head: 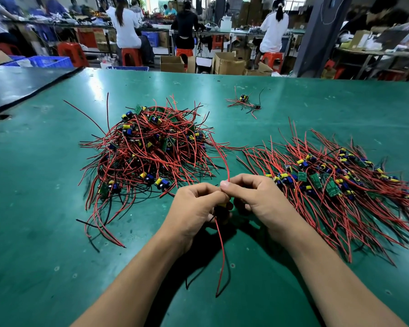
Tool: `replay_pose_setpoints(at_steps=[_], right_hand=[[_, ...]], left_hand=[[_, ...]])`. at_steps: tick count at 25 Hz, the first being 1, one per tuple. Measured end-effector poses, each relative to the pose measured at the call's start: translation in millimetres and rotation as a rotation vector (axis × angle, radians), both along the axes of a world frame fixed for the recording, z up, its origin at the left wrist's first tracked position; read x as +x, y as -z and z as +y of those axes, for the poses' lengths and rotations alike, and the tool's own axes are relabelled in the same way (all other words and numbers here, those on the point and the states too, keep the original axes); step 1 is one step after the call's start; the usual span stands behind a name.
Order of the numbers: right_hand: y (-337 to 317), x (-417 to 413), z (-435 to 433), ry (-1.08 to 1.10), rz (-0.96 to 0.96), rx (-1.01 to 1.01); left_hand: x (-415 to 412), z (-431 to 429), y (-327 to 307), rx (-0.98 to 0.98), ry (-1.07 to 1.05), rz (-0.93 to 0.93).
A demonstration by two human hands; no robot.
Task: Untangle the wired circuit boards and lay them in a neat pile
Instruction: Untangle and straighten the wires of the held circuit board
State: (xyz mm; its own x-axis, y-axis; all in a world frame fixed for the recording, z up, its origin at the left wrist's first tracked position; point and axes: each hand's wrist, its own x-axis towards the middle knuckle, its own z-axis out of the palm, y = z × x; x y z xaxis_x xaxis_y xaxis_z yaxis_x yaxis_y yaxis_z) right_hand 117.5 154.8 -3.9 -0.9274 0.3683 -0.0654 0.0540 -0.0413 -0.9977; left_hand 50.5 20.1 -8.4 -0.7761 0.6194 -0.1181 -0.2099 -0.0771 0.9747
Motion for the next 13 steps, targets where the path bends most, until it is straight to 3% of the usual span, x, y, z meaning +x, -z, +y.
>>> replay_pose_setpoints(at_steps=[5,13], right_hand=[[-5.1,-2.6,-1.2,-0.037,0.013,-0.329],[-1.3,-1.1,-1.0,-0.119,-0.005,-0.383]], left_hand=[[-3.2,-1.9,-2.7,0.064,0.072,-0.123],[4.0,1.2,-0.4,0.031,0.045,0.030]])
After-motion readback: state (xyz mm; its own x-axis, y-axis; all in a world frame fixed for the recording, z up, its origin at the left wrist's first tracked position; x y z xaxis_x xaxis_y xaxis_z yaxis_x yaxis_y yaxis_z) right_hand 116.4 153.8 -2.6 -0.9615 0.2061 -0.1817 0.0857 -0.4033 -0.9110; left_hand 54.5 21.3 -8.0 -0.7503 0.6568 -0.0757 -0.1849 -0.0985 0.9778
